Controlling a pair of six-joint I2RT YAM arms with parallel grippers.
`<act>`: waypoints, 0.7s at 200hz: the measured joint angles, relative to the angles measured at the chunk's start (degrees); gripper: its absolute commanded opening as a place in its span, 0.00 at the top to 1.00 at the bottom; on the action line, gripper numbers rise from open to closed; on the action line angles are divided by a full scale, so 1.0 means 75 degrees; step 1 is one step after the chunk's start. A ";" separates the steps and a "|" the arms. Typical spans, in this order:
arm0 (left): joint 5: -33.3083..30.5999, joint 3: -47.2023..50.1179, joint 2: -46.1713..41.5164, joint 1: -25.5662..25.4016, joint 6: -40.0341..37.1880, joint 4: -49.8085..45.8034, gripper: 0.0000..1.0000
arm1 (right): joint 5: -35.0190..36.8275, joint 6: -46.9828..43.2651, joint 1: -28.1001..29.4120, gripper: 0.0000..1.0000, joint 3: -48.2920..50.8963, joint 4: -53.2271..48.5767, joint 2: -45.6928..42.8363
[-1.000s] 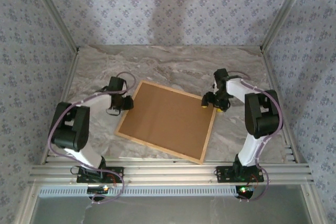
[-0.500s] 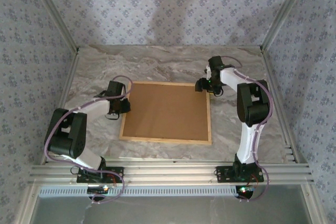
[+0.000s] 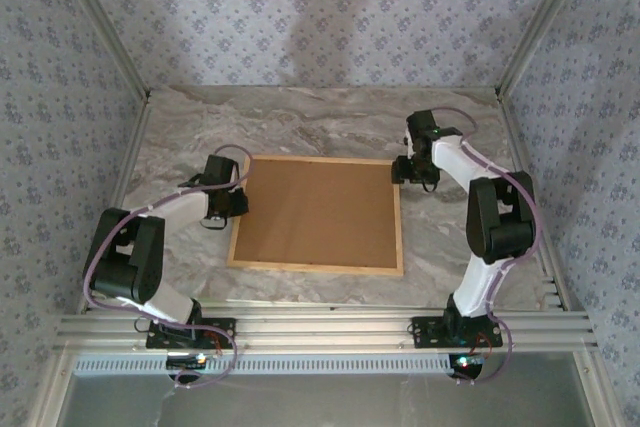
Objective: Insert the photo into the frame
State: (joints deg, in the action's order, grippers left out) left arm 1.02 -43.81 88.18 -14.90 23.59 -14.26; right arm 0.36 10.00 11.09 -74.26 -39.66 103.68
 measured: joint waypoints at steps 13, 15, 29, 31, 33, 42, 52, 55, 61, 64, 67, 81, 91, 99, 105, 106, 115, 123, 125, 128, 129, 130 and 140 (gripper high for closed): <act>0.0003 0.0000 -0.0003 0.0003 -0.0015 0.0000 0.80 | 0.0079 0.0000 0.0026 0.41 -0.0003 0.0006 0.0090; 0.0000 0.0000 -0.0003 0.0003 -0.0015 0.0000 0.80 | 0.0082 0.0000 0.0032 0.41 -0.0003 0.0006 0.0105; 0.0003 0.0000 -0.0003 0.0006 -0.0017 0.0000 0.80 | 0.0131 0.0000 0.0087 0.42 -0.0009 0.0000 0.0259; 0.0003 0.0000 -0.0003 0.0006 -0.0017 0.0000 0.80 | 0.0134 0.0000 0.0096 0.42 -0.0012 0.0000 0.0286; 0.0003 0.0000 -0.0003 0.0006 -0.0017 0.0000 0.80 | 0.0140 0.0000 0.0105 0.42 -0.0015 -0.0003 0.0309; 0.0006 0.0000 -0.0003 0.0006 -0.0017 0.0000 0.80 | 0.0160 0.0000 0.0149 0.42 -0.0017 0.0000 0.0417; 0.0020 0.0000 -0.0003 0.0006 -0.0017 0.0000 0.80 | 0.0175 0.0000 0.0204 0.42 -0.0020 -0.0009 0.0507; 0.0020 0.0000 -0.0006 0.0006 -0.0017 0.0000 0.80 | 0.0187 0.0000 0.0216 0.42 -0.0017 -0.0009 0.0525; 0.0023 0.0003 -0.0006 0.0015 -0.0017 0.0000 0.80 | 0.0189 0.0000 0.0245 0.42 -0.0017 -0.0009 0.0548; 0.0026 0.0003 -0.0006 0.0017 -0.0017 0.0003 0.80 | 0.0187 0.0000 0.0259 0.42 -0.0017 -0.0009 0.0554; 0.0029 0.0006 -0.0009 0.0020 -0.0017 0.0003 0.80 | 0.0189 0.0000 0.0271 0.42 -0.0017 -0.0009 0.0554; 0.0038 0.0006 -0.0009 0.0020 -0.0020 0.0000 0.80 | 0.0187 0.0000 0.0315 0.43 -0.0017 -0.0006 0.0557; 0.0052 0.0006 -0.0012 0.0020 -0.0020 0.0000 0.80 | 0.0187 0.0000 0.0344 0.43 -0.0020 -0.0006 0.0574; 0.0052 0.0006 -0.0012 0.0020 -0.0020 0.0000 0.80 | 0.0187 0.0000 0.0358 0.44 -0.0020 -0.0003 0.0600; 0.0052 0.0006 -0.0012 0.0020 -0.0020 0.0000 0.80 | 0.0184 0.0000 0.0364 0.44 -0.0017 -0.0006 0.0627; 0.0052 0.0006 -0.0012 0.0020 -0.0020 0.0000 0.80 | 0.0184 0.0000 0.0364 0.44 -0.0017 -0.0003 0.0629; 0.0052 0.0006 -0.0012 0.0020 -0.0020 0.0000 0.80 | 0.0166 0.0000 0.0388 0.45 -0.0017 0.0003 0.0676; 0.0052 0.0006 -0.0012 0.0020 -0.0020 0.0000 0.80 | 0.0163 0.0000 0.0411 0.45 -0.0020 0.0020 0.0685; 0.0052 0.0006 -0.0012 0.0020 -0.0020 0.0000 0.80 | 0.0163 0.0000 0.0417 0.45 -0.0020 0.0017 0.0685; 0.0052 0.0006 -0.0012 0.0020 -0.0020 0.0000 0.80 | 0.0172 0.0000 0.0425 0.45 -0.0020 0.0017 0.0685; 0.0052 0.0006 -0.0012 0.0020 -0.0020 0.0000 0.80 | 0.0175 0.0000 0.0428 0.45 -0.0020 0.0020 0.0685; 0.0052 0.0006 -0.0012 0.0020 -0.0020 0.0000 0.80 | 0.0181 0.0000 0.0431 0.45 -0.0020 0.0017 0.0685; 0.0052 0.0006 -0.0012 0.0020 -0.0020 0.0000 0.80 | 0.0187 0.0000 0.0449 0.45 -0.0020 0.0023 0.0697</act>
State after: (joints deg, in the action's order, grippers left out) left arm 1.41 -43.77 88.09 -14.74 23.44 -14.26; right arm 1.76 10.00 14.46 -74.41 -39.48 108.90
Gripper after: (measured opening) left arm 0.200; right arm 0.550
